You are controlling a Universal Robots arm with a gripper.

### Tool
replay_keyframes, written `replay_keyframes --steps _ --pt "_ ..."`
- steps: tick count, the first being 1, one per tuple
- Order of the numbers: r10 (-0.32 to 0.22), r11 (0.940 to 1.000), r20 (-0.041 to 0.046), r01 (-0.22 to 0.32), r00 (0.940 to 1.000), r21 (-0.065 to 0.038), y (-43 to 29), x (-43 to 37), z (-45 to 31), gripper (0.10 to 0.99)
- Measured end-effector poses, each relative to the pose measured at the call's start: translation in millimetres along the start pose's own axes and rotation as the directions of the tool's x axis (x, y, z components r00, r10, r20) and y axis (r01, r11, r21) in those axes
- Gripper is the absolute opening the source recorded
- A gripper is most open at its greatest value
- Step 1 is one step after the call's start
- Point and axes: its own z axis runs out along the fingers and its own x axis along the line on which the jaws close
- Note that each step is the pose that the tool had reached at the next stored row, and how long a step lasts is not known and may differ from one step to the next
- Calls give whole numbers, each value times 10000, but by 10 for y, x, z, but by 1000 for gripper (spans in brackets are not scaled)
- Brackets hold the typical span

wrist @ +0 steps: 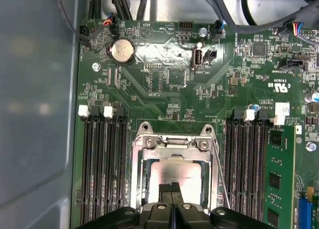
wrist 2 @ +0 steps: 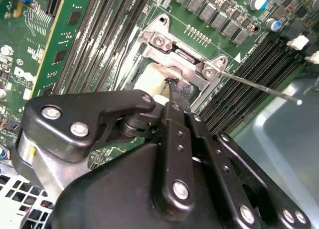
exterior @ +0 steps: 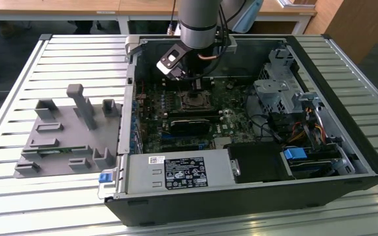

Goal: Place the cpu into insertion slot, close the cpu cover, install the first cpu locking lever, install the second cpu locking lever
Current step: 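Close the cpu cover, then install the first cpu locking lever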

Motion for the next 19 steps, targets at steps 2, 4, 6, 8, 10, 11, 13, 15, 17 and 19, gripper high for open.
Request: replay_keyframes --steps 2,4,6,8,10,11,13,15,17,19 --pt "0 10000 2 0 10000 1 21 0 0 106" --pt "-1 10000 0 1 10000 0 40 -1 1 106" --pt "-1 10000 0 1 10000 0 55 -1 1 106" --pt "-1 10000 2 1 10000 0 63 -1 1 106" --pt "0 10000 1 0 10000 0 79 -1 2 106" --pt "0 10000 1 0 10000 1 88 -1 2 106" --pt "0 10000 0 0 10000 3 96 -2 2 106" --pt "1 10000 1 -1 10000 3 96 -2 2 106" --pt "0 10000 1 0 10000 4 97 -1 2 106" --pt "0 10000 3 0 10000 5 97 -1 -5 106"
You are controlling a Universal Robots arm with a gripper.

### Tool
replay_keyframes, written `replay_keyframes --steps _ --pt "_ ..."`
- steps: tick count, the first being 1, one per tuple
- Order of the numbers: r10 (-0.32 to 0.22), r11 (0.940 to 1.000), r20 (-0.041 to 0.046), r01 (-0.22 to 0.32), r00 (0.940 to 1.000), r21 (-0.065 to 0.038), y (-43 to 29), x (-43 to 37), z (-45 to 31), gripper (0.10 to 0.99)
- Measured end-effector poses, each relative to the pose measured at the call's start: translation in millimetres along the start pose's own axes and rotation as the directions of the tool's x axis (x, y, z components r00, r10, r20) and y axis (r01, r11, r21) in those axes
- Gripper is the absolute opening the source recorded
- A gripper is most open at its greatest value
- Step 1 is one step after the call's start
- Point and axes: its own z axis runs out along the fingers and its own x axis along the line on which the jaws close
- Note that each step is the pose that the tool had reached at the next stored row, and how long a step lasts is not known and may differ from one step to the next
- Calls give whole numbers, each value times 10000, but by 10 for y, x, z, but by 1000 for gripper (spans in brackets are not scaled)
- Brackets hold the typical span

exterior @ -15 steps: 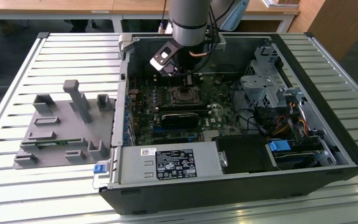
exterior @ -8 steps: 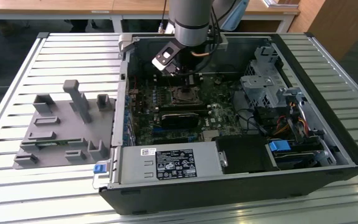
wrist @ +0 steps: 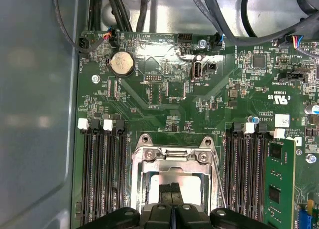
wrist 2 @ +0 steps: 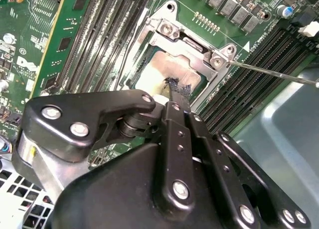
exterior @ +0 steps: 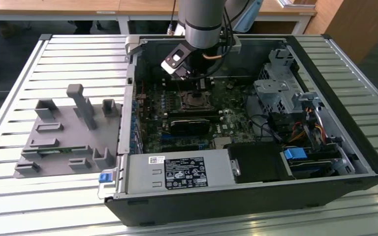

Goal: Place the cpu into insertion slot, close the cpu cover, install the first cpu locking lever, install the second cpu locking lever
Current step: 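Install the first cpu locking lever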

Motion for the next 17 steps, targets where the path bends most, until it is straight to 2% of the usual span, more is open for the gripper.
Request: replay_keyframes --steps 17 --pt "0 10000 -2 0 10000 -1 1 0 -58 106"
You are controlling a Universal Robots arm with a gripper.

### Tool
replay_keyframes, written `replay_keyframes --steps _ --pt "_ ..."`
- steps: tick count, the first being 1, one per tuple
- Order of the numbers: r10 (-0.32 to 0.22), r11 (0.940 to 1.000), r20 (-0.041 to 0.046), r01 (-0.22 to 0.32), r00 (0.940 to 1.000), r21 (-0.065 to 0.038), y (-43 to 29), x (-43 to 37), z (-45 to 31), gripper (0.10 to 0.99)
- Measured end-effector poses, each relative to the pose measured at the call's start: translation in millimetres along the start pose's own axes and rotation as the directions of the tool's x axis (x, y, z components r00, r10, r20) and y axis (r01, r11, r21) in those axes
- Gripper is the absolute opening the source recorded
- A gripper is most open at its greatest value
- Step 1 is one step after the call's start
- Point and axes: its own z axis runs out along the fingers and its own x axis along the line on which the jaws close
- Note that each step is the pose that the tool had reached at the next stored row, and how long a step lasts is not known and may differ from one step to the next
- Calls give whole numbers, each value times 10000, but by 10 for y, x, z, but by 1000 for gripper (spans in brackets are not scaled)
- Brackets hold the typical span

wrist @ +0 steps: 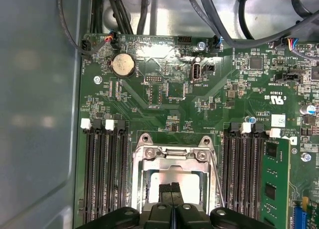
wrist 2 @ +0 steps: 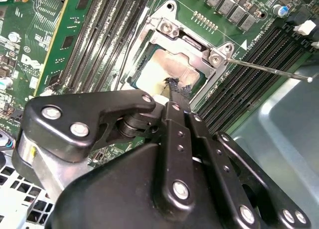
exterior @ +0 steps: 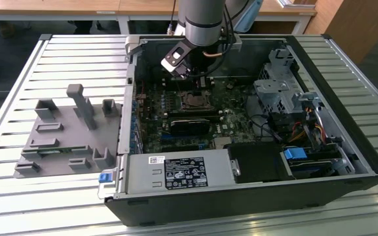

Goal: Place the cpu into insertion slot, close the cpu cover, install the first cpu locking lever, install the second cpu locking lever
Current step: 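Install the first cpu locking lever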

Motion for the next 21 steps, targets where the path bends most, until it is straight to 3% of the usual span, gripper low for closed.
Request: replay_keyframes --steps 4,6,21 --pt "0 10000 -2 0 10000 -1 1 1 -12 106" --pt "0 10000 0 0 10000 0 2 1 -84 106" --pt "0 10000 0 0 10000 0 3 1 -131 106"
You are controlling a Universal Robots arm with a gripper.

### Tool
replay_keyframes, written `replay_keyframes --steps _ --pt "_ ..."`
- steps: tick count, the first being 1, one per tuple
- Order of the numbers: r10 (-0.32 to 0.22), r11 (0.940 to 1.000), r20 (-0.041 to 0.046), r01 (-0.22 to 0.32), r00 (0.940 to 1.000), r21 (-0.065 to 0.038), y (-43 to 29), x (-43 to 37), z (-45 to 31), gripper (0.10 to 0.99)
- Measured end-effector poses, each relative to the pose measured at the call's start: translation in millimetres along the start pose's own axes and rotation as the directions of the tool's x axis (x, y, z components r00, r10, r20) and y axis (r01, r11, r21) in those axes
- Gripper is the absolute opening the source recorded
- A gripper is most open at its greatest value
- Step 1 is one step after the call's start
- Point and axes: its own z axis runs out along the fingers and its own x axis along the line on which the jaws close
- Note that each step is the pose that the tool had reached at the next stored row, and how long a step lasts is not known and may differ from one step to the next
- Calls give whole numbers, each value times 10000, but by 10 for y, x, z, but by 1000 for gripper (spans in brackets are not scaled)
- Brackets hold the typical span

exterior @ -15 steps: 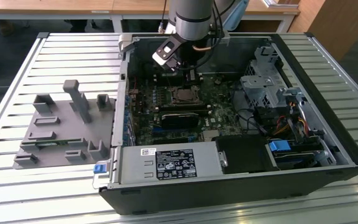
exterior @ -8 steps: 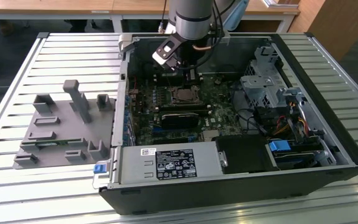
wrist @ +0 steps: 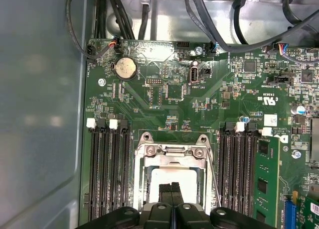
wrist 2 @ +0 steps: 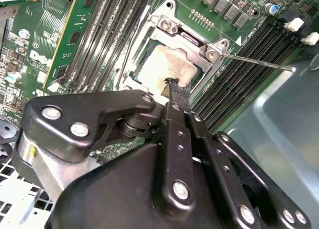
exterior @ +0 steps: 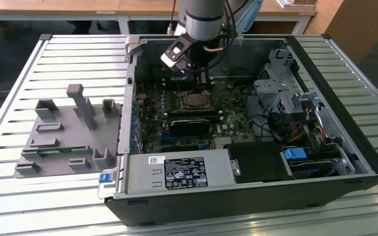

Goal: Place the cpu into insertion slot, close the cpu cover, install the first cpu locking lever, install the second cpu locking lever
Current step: 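Install the first cpu locking lever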

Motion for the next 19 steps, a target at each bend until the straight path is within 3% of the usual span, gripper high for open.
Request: replay_keyframes --steps 7,19 --pt "0 10000 3 0 10000 0 2 1 -65 106" --pt "1 10000 3 -1 10000 0 6 2 -252 106"
